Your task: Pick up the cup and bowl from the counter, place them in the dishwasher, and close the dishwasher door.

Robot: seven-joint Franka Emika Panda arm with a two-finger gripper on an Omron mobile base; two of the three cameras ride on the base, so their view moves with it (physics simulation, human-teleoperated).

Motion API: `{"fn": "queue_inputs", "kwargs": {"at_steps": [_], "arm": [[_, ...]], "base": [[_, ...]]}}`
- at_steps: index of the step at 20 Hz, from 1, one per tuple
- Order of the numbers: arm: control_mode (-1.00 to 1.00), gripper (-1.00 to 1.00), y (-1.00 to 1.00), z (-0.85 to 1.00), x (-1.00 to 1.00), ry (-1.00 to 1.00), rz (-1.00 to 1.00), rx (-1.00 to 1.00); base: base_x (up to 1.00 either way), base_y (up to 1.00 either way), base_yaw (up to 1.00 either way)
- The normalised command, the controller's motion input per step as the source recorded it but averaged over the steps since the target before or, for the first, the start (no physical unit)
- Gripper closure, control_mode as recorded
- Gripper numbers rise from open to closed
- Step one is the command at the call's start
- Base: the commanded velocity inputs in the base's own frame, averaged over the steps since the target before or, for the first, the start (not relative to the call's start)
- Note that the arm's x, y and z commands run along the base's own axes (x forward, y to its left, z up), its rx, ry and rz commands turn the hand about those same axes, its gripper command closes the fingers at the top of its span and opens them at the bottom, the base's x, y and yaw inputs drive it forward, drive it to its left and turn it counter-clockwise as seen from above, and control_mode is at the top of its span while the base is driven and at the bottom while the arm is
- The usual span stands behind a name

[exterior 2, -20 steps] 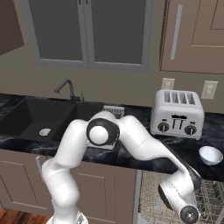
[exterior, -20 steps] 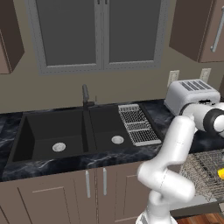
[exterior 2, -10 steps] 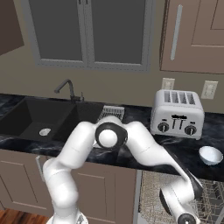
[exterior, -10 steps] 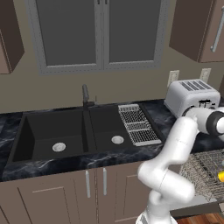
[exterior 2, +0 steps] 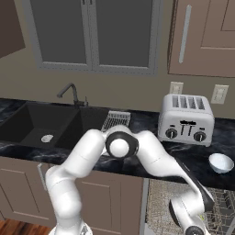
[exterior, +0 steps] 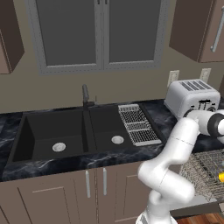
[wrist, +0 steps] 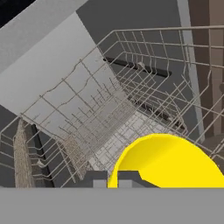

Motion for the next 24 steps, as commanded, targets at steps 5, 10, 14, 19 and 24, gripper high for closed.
{"fn": "queue_inputs", "kwargs": {"at_steps": [5,10,14,19,24], "arm": [[-1.00,1.00,-0.16,-0.15,0.04,-0.01,-0.07,0.00],[-1.00,1.00,-0.13,-0.15,0.02,-0.01,-0.06,0.00],[-1.00,1.00,-0.08,-0.20,0.04,0.00,-0.06,0.00],[-1.00,-1.00,0.00,-0.26,0.09,0.00,-0.06,0.00],[-1.00,-1.00,-0.03,-0.19,0.09,0.00,-0.06,0.00]], "base": [[0.00,0.00,0.00],[0.00,0.00,0.00],[0.00,0.00,0.00],[0.00,0.00,0.00],[0.00,0.00,0.00]]}}
